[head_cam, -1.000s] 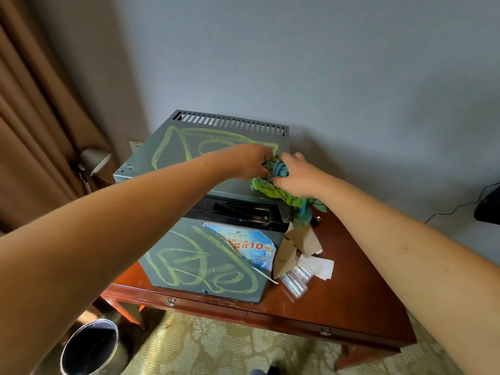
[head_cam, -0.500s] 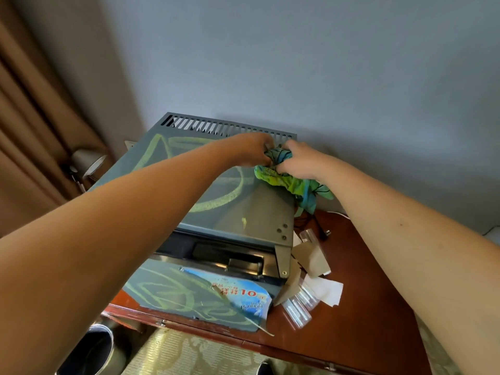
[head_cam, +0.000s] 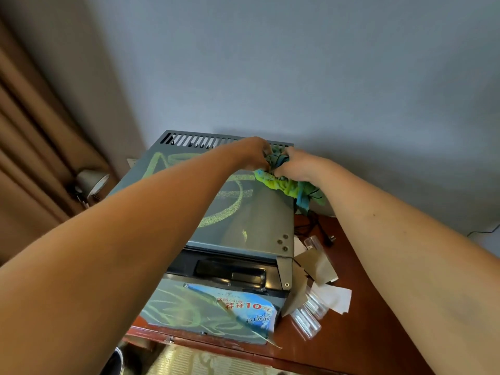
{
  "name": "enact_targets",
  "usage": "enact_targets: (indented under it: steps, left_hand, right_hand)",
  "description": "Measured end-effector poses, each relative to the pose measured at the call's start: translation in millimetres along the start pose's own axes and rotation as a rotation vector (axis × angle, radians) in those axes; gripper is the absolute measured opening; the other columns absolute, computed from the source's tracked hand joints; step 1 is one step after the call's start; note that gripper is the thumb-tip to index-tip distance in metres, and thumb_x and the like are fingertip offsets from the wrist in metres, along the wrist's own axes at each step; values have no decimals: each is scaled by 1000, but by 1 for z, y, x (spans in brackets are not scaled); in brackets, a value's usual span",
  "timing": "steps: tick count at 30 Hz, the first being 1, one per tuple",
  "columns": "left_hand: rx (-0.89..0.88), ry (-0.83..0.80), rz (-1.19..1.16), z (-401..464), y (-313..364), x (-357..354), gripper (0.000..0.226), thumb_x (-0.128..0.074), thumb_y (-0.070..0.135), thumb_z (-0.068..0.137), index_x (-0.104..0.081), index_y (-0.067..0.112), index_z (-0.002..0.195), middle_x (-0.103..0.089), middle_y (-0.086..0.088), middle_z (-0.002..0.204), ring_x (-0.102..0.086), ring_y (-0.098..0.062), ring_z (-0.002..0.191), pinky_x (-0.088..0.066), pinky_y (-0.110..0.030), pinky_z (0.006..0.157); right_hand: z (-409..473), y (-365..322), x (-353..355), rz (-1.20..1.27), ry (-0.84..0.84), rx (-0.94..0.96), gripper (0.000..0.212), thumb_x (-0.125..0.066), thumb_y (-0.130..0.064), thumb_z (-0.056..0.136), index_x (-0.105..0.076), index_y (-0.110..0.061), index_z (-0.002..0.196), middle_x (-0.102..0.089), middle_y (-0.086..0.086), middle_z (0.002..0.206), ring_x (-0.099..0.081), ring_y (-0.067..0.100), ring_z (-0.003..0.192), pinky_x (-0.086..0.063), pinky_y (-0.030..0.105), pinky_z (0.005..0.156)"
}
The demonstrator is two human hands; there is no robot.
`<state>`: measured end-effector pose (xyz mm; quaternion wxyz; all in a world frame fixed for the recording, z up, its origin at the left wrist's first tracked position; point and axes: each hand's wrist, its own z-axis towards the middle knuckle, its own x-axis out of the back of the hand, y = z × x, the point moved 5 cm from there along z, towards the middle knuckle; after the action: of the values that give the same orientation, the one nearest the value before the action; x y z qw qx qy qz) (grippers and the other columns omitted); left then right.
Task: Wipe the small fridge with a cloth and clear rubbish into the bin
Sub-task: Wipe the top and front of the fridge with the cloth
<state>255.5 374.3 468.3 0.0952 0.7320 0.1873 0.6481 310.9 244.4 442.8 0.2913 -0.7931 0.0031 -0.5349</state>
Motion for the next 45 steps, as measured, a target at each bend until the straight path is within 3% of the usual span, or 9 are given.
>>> enact_targets:
  steps: [3,12,18,21,24,32,36,41,45]
  left_hand:
    - [-18,-29,67,-19,4,-3,56,-75,32,89,-57,17,140,-60,-6,139,-57,-28,121,-46,-38,99]
    - [-55,-176,76,-90,0,-15,67,-73,31,89,-47,16,149,-51,-7,151,-48,-30,137,-35,-51,116]
    - [-68,-168,132,-112,2,-15,67,-75,34,86,-50,20,147,-49,-4,152,-49,-29,135,-40,-48,112]
    - [-78,-129,101,-109,1,-18,63,-72,28,89,-50,18,147,-52,-7,149,-53,-30,129,-45,-45,108]
    - [-63,-117,37,-99,-7,-17,62,-72,27,90,-50,18,147,-57,-8,144,-56,-31,125,-47,-45,106]
    - [-45,-50,16,-55,-24,-6,59,-69,24,93,-48,14,148,-56,-9,145,-53,-30,129,-44,-42,108]
    - [-14,-9,-4,-27,-42,3,60,-70,28,94,-48,13,148,-54,-10,147,-52,-29,131,-42,-42,112]
    - [60,23,-34,14,-69,15,55,-72,27,90,-51,19,140,-59,-7,136,-58,-28,118,-49,-41,99]
    - [115,52,-39,39,-85,27,46,-71,26,90,-53,18,132,-61,-9,127,-59,-28,109,-52,-42,93]
  right_hand:
    - [-22,-3,-7,-42,-12,-10,83,-69,-38,89,-26,-15,156,-44,12,146,-54,29,114,-45,34,76]
    - [-95,-17,-32,-190,-48,-54,81,-65,-43,90,-26,-12,154,-37,13,152,-47,34,129,-44,40,89]
    - [-119,-28,-42,-259,-97,-64,82,-58,-39,92,-16,-18,158,-31,12,157,-44,36,132,-46,43,95]
    - [-115,-29,-45,-232,-96,-60,79,-54,-34,95,-11,-22,160,-16,9,163,-34,40,141,-42,47,105]
    - [-105,-31,-46,-203,-73,-56,75,-49,-28,97,-9,-22,160,-8,6,165,-31,41,143,-40,47,104]
    - [-44,-44,-33,-184,-56,-30,72,-46,-22,97,-11,-18,160,-6,9,167,-26,42,146,-36,51,111]
    - [-3,-52,-26,-182,-72,18,78,-49,-23,96,-8,-19,161,-3,10,169,-13,36,153,-23,52,121]
    - [48,-67,-18,-159,-58,66,72,-51,-24,94,-18,-16,159,-28,13,159,-39,38,136,-41,46,105]
    - [85,-82,-12,-132,-52,120,63,-53,-25,95,-29,-13,152,-37,15,148,-45,37,126,-45,42,97]
